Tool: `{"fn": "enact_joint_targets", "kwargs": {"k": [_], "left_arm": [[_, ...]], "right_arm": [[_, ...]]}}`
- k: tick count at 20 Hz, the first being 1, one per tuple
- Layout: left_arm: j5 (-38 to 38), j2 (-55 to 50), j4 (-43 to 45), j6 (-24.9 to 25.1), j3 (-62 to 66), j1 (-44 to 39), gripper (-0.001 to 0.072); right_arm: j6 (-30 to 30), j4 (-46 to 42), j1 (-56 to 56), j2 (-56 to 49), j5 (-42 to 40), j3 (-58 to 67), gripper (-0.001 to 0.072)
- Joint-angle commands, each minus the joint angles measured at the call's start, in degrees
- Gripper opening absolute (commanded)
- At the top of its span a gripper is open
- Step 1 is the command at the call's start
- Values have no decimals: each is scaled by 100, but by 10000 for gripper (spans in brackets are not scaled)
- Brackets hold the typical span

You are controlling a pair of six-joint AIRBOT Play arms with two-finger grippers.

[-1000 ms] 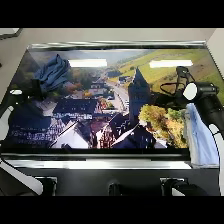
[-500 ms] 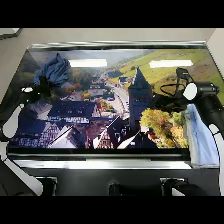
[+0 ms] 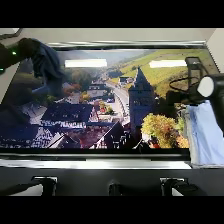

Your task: Fold the shirts.

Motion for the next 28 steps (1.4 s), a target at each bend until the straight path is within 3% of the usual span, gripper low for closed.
{"fn": "enact_joint_targets", "kwargs": {"k": [1,4,8,10,11,12,13,17,20,24,28], "left_arm": [[-1633,1250,1427,-490,-247,-1025,22],[-2031,1421,1443,-1034,-861,-2308,23],[-645,717,1443,-1298,-2055,-4256,23],[-354,-35,1440,-1576,-2164,-4854,26],[-365,-376,1438,-1646,-2103,-5007,146],[-579,-651,1443,-1720,-1947,-5071,588],[-960,-802,1502,-1858,-1725,-5018,710],[-2946,-634,2881,-1858,-776,-3965,709],[-3556,-177,3276,-1978,-946,-2535,709],[-3674,293,2341,-1784,-2380,-964,709],[-3021,417,1797,-1613,-4011,-442,709]], "right_arm": [[-81,-203,4,501,232,127,679],[-83,-210,4,970,527,125,679],[-83,-214,4,1534,562,125,679],[-83,-216,4,1692,562,127,678],[-83,-214,4,1718,564,127,679],[-83,-212,4,1716,570,125,679],[-72,-199,4,1700,564,125,678],[24,468,4,1320,876,118,680],[-225,1558,4,667,1139,-214,687],[-608,3324,7,52,927,-1058,690],[-621,3394,160,11,76,-1808,700]]}}
